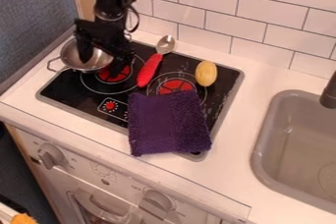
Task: Move the silver pot on the cloth
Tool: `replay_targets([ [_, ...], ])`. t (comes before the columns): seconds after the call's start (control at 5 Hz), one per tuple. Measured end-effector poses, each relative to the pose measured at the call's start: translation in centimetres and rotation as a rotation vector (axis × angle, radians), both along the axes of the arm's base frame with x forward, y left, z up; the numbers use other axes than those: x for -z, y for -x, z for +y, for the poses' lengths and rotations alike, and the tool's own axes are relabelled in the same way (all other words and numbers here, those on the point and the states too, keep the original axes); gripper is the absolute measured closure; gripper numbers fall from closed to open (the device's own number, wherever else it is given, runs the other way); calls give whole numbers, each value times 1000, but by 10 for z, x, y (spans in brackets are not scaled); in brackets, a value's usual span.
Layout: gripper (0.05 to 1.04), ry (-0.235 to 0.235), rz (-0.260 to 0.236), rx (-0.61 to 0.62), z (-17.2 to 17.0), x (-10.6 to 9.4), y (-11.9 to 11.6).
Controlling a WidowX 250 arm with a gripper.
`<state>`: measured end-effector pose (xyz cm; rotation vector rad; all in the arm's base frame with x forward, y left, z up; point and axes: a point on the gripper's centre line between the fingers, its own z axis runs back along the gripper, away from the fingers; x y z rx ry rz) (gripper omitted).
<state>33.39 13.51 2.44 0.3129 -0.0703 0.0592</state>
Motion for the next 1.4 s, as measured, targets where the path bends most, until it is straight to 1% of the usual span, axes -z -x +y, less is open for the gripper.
replay_targets([
  [0.2, 285, -10, 5, -3, 2, 7, 0],
  [0.4, 608, -21, -1, 5, -1, 9, -1],
  [0.6, 857, -23, -7, 18, -3, 9, -3],
  [0.8, 983, -29, 5, 55, -6, 8, -4],
  [1.0, 1007, -28, 9, 71, -6, 8, -4],
  [1.2, 1010, -32, 7, 69, -6, 7, -3],
  [1.4, 1010, -40, -3, 70, -6, 3, -3],
])
